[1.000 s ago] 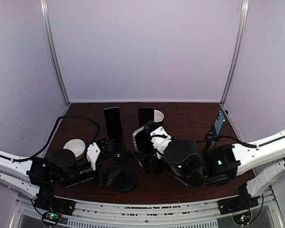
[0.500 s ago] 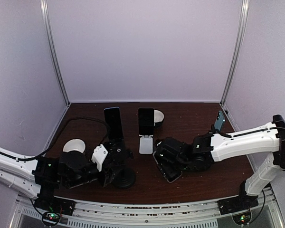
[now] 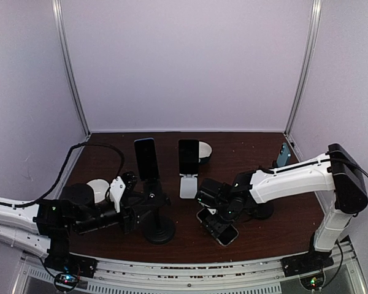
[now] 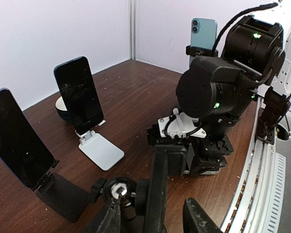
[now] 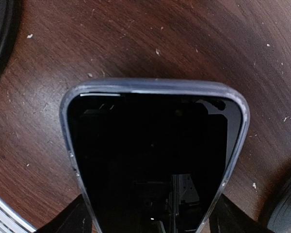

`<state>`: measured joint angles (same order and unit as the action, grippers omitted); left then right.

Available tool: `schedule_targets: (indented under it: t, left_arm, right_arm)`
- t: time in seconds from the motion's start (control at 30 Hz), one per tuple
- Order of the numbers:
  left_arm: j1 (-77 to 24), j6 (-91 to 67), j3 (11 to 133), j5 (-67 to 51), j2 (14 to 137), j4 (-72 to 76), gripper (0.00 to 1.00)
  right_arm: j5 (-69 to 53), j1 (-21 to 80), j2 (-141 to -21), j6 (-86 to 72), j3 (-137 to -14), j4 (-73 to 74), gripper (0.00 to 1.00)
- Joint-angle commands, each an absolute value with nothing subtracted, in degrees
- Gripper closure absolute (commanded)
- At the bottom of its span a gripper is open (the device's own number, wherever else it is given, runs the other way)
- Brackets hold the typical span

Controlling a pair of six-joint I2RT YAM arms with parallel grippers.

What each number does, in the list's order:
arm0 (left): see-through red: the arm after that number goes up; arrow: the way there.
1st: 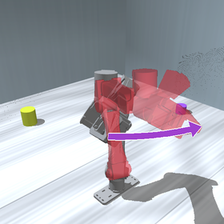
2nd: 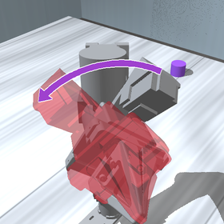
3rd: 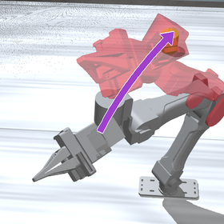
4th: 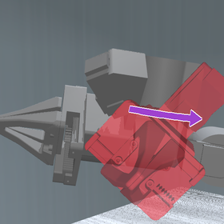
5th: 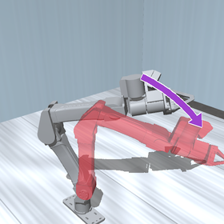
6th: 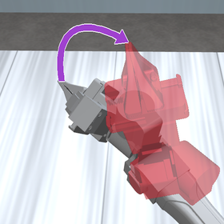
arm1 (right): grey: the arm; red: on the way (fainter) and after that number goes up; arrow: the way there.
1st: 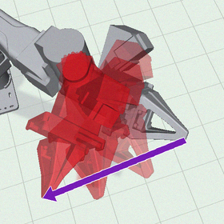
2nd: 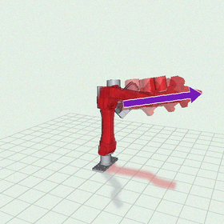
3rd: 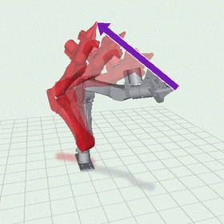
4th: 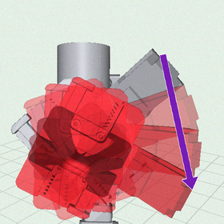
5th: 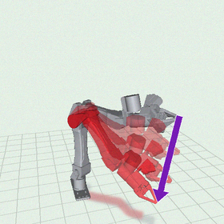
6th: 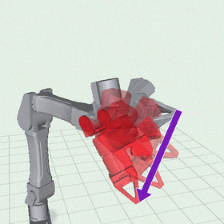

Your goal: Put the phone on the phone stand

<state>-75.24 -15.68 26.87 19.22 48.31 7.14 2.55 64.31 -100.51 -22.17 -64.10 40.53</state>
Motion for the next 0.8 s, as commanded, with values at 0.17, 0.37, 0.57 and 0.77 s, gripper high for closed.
schedule_targets:
  t: [0.17, 0.37, 0.57, 0.77]
  left_arm:
    - [-72.95, -16.21, 30.51, 12.95, 50.75, 0.76, 0.57]
    - [-72.6, -16.14, 28.64, 11.69, 48.77, 3.99, 0.68]
    - [-72.6, -15.48, 29.02, 10.86, 50.15, 4.72, 0.68]
    - [-72.6, -15.1, 30.06, 10.02, 51.96, 5.33, 0.77]
  right_arm:
    - [0.44, 67.6, -91.34, -14.38, -68.93, 38.4, 0.12]
    - [-1.14, 72.84, -83.95, -9.62, -68.27, 27.39, 0.02]
    - [3.48, 75.77, -82.93, -9.15, -69.08, 17.16, 0.11]
    - [11.14, 77.98, -87.78, -10.92, -73.26, 16.16, 0.4]
